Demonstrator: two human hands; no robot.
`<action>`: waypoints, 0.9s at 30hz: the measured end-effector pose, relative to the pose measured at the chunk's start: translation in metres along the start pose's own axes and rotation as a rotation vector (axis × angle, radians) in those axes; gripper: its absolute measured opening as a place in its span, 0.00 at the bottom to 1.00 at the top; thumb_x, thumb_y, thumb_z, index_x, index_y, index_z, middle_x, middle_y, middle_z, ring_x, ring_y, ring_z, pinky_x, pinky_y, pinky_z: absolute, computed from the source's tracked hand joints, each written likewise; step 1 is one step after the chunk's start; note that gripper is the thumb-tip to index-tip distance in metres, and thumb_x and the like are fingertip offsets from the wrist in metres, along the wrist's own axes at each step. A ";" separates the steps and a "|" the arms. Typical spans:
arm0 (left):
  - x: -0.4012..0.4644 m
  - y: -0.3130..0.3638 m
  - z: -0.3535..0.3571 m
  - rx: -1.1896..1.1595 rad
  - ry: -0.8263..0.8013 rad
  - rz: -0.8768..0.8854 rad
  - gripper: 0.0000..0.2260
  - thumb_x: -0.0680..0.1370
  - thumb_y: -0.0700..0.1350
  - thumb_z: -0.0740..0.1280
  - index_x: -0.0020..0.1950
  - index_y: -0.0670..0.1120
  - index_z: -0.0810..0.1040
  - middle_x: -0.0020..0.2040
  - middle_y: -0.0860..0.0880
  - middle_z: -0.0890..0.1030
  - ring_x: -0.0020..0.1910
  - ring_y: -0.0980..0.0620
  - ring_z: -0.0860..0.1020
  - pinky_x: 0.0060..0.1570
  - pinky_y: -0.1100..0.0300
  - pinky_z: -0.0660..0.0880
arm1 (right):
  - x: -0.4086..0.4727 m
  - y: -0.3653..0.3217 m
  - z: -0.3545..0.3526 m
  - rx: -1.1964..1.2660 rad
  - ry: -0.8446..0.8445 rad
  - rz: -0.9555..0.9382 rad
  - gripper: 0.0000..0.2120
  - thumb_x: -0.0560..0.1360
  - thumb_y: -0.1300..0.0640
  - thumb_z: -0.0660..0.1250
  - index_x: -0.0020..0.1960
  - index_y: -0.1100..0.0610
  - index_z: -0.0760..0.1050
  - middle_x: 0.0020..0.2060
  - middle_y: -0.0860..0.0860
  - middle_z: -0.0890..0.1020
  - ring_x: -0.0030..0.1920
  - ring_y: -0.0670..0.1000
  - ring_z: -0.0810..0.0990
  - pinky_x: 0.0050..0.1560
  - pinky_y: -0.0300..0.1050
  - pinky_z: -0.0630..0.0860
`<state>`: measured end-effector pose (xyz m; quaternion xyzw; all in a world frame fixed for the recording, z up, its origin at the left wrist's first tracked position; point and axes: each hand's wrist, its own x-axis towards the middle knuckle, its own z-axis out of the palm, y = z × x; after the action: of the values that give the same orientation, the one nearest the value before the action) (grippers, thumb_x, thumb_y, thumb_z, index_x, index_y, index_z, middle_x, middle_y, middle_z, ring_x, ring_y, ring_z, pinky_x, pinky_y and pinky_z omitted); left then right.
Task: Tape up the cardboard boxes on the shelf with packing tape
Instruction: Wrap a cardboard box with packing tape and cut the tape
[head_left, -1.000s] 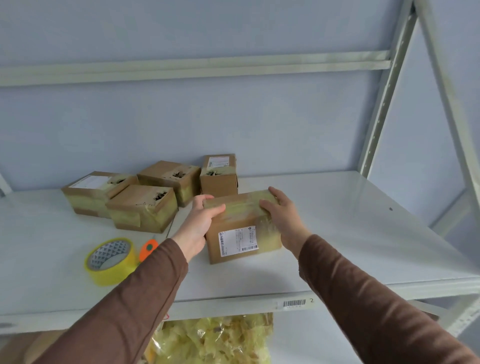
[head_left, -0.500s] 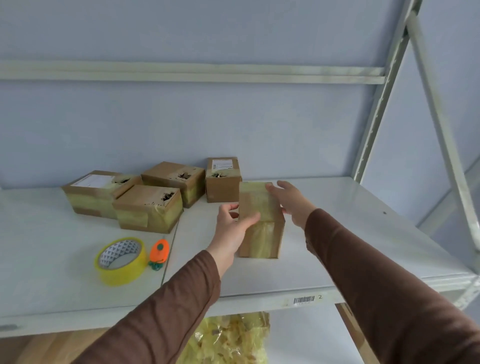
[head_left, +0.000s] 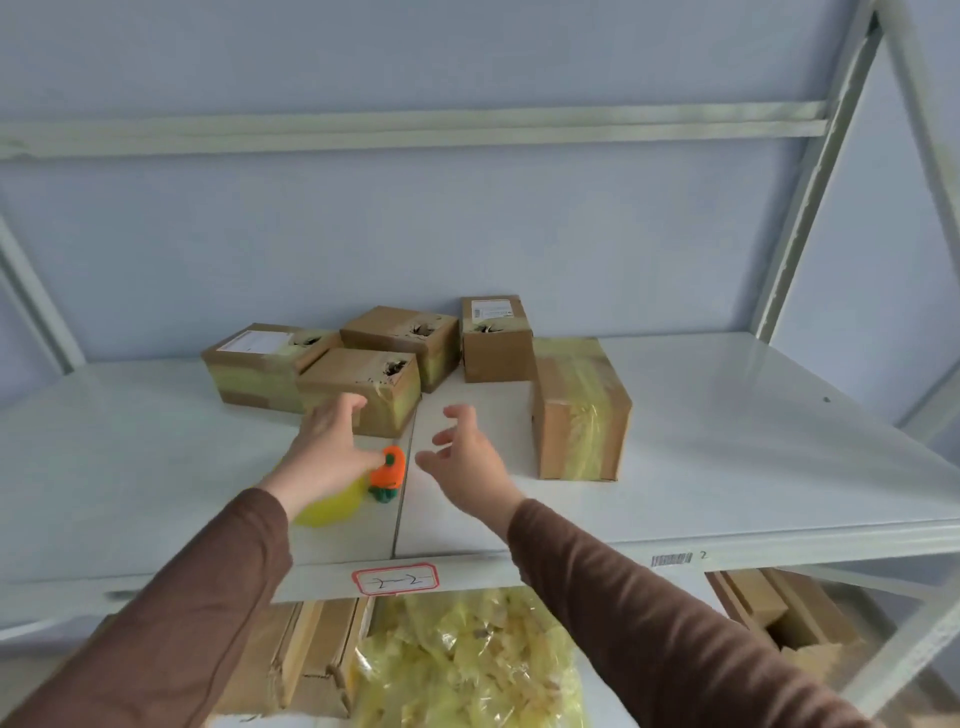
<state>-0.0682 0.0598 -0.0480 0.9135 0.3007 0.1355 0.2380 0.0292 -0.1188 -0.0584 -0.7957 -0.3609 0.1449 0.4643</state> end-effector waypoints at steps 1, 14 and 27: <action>0.003 -0.008 -0.005 0.144 -0.088 -0.015 0.37 0.73 0.50 0.75 0.78 0.50 0.62 0.76 0.47 0.66 0.75 0.46 0.60 0.69 0.51 0.64 | 0.005 0.002 0.014 0.026 -0.045 0.070 0.37 0.79 0.54 0.71 0.80 0.55 0.53 0.65 0.56 0.78 0.62 0.56 0.79 0.64 0.57 0.77; -0.012 -0.001 -0.001 -0.046 -0.058 0.262 0.08 0.71 0.54 0.79 0.39 0.56 0.80 0.39 0.56 0.79 0.41 0.52 0.77 0.40 0.56 0.70 | 0.019 -0.003 0.041 0.549 -0.129 0.169 0.06 0.78 0.57 0.69 0.51 0.60 0.81 0.40 0.51 0.78 0.40 0.49 0.77 0.39 0.41 0.76; -0.024 0.119 0.022 -0.417 0.051 0.448 0.10 0.77 0.53 0.75 0.37 0.60 0.79 0.40 0.55 0.76 0.36 0.59 0.75 0.37 0.63 0.67 | -0.026 -0.022 -0.080 0.440 0.369 0.037 0.19 0.81 0.40 0.64 0.43 0.54 0.68 0.38 0.48 0.71 0.38 0.49 0.70 0.42 0.46 0.71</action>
<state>-0.0211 -0.0468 -0.0081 0.8849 0.0636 0.2662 0.3769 0.0463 -0.1809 -0.0002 -0.6952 -0.2157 0.0810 0.6809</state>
